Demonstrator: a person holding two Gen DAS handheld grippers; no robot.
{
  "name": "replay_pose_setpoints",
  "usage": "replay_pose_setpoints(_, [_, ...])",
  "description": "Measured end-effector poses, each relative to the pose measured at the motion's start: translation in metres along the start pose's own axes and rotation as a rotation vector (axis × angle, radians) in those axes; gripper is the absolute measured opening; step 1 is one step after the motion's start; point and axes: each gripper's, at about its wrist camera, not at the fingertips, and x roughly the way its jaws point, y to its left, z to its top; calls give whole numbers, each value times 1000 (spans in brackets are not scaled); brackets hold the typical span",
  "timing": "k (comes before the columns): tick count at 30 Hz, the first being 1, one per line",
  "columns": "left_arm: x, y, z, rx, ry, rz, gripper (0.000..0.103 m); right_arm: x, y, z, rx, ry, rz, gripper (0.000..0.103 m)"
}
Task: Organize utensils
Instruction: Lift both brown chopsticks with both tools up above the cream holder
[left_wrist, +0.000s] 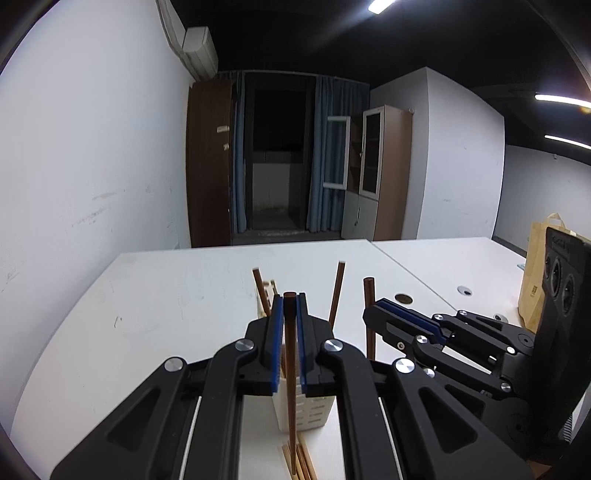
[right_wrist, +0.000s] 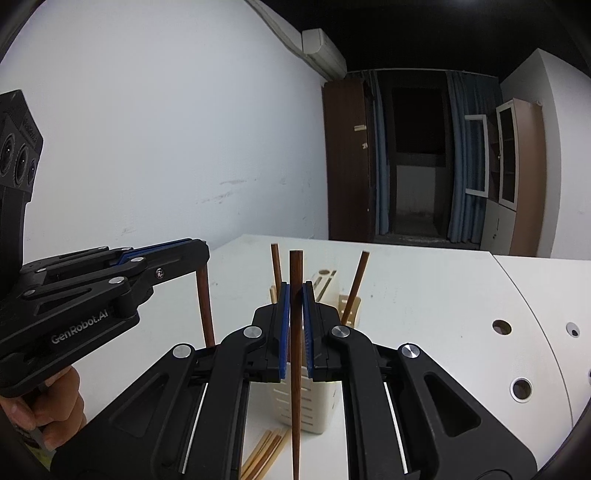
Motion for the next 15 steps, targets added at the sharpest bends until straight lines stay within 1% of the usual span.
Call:
replay_pose_setpoints(3, [-9,-3,3,7,-47,-18,7,-2,-6,3,7,-49,17,6])
replay_pose_setpoints(6, [-17,-7,6,38,-84,8,7,-6,-12,7,13,-99,22,6])
replay_pose_setpoints(10, [-24,-7,10,33,-114,7,7,-9,-17,11,22,-138,30,6])
replay_pose_setpoints(12, [-31,-6,13,25,-151,4,7,-12,-20,12,26,-165,33,6])
replay_pose_setpoints(15, [-42,-1,17,-26,-219,1,7,-17,-24,14,38,-212,37,6])
